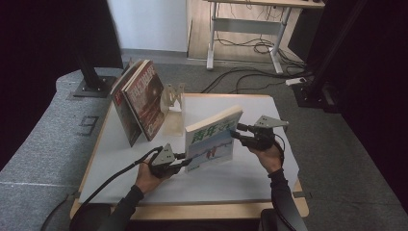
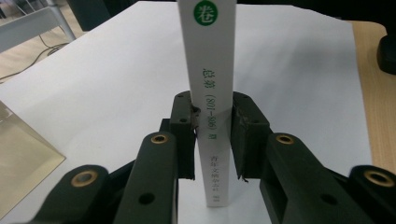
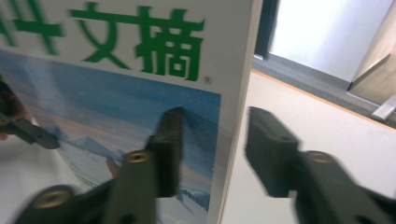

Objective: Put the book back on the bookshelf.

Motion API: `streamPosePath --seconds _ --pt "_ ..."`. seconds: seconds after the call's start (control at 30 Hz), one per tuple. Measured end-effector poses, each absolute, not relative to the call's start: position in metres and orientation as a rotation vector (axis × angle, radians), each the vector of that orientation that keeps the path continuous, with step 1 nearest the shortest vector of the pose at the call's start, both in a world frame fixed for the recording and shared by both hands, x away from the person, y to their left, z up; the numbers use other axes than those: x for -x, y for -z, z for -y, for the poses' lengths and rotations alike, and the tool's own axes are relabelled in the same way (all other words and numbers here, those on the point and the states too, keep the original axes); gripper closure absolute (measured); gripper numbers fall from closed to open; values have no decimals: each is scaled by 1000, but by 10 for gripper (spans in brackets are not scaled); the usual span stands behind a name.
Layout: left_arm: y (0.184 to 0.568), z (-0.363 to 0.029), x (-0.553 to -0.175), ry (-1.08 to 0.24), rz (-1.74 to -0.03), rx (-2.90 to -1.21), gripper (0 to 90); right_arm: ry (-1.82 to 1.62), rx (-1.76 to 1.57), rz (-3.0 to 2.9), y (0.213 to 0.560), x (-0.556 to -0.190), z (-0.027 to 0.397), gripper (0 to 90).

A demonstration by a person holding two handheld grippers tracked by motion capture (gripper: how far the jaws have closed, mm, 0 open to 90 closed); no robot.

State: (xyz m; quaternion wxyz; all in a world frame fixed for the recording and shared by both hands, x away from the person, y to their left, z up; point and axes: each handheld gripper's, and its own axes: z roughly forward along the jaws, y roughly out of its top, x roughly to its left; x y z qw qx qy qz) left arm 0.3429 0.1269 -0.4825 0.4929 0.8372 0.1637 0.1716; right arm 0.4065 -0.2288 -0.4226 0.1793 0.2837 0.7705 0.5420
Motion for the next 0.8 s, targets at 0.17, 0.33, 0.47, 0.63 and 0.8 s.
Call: streamPosePath --seconds 0.17,0.33,0.47,0.63,0.8 --pt "482 -128 -343 -409 -406 -2034 733 -1534 -819 -2191 426 -413 230 311" --pt "482 -128 -344 -405 -403 -2034 731 -1549 -788 -2237 430 -415 227 327" --pt "481 -127 -345 -402 -409 -2039 724 -1549 -750 -2267 430 -413 221 370" --pt "478 -127 -347 -386 -422 -2052 716 -1548 -761 -2250 427 -413 220 403" --pt "473 -125 -349 -376 -407 -2071 707 -1545 -757 -2247 425 -411 220 426"
